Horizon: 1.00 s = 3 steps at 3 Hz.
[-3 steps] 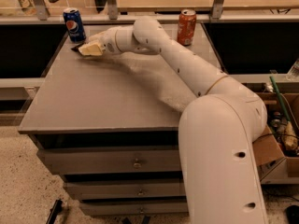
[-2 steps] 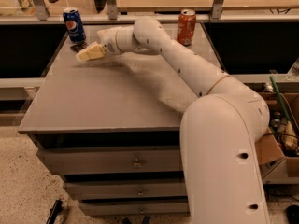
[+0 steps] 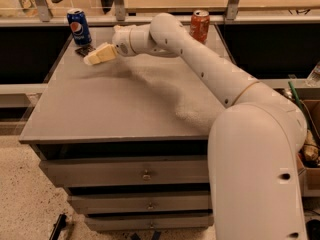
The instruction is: Move rxbar chocolate near pepsi can
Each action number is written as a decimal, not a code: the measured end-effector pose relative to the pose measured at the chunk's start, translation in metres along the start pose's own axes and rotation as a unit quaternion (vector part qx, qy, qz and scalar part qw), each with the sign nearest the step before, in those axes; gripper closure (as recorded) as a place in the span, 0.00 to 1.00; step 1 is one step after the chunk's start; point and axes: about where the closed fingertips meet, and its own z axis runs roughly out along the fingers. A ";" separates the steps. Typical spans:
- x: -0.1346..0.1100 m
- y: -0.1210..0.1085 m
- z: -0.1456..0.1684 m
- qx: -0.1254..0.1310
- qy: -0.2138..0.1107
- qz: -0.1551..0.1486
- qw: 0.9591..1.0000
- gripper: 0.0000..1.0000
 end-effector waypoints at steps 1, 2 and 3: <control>-0.014 0.010 -0.022 -0.008 -0.015 -0.013 1.000 0.00; -0.032 0.023 -0.046 -0.021 -0.030 -0.029 0.999 0.00; -0.057 0.042 -0.087 -0.023 -0.049 -0.031 0.998 0.00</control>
Offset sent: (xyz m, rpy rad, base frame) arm -0.0632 -0.0450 0.0720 0.0531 -0.1066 0.1014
